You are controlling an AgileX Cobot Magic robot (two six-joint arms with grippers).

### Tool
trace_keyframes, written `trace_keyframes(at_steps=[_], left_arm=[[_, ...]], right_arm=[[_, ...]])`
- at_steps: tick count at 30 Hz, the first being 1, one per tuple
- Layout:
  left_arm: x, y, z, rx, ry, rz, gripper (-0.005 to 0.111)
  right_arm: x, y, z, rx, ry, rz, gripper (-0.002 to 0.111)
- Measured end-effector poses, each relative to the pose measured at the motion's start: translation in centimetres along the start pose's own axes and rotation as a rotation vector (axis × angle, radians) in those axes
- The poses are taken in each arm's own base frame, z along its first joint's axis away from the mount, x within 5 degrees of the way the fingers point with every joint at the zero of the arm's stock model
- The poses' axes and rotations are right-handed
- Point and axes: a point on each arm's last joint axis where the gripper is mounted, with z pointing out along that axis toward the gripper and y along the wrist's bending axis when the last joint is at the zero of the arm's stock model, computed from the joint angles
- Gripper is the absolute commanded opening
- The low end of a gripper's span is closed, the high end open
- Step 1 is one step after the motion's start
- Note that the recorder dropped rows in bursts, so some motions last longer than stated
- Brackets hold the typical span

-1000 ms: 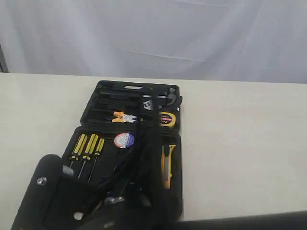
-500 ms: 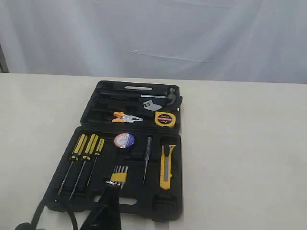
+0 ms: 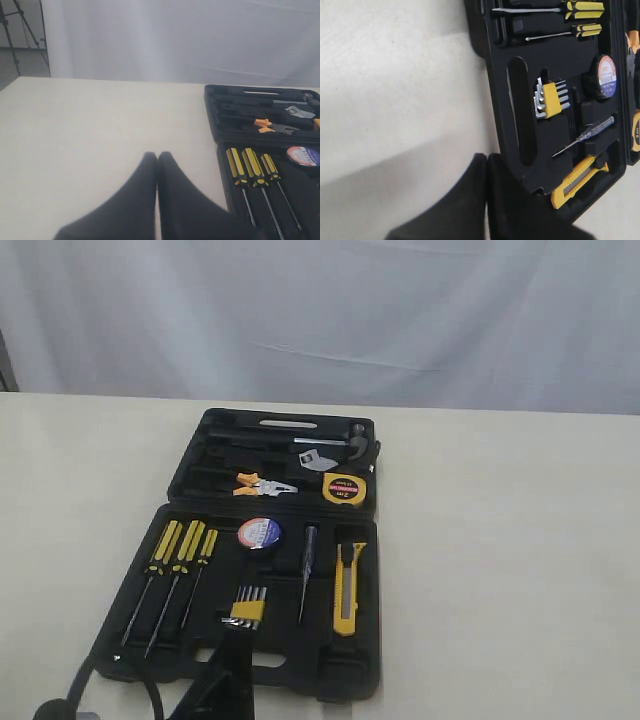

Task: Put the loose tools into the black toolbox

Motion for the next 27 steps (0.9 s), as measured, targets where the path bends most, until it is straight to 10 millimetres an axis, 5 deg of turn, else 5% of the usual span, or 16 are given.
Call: trace_keyframes(at_steps=[8, 17, 27], left_arm=[[0.00, 0.00, 0.00, 0.000, 0.000, 0.000, 0.000], [0.00, 0.00, 0.00, 0.000, 0.000, 0.000, 0.000], [0.00, 0.00, 0.00, 0.000, 0.000, 0.000, 0.000]], right_arm=[[-0.19, 0.19, 0.00, -0.020, -0.021, 0.002, 0.003], [-0.33, 0.32, -0.01, -0.035, -0.037, 0.004, 0.062], [-0.45, 0.22, -0.01, -0.024, -0.050, -0.009, 0.063]])
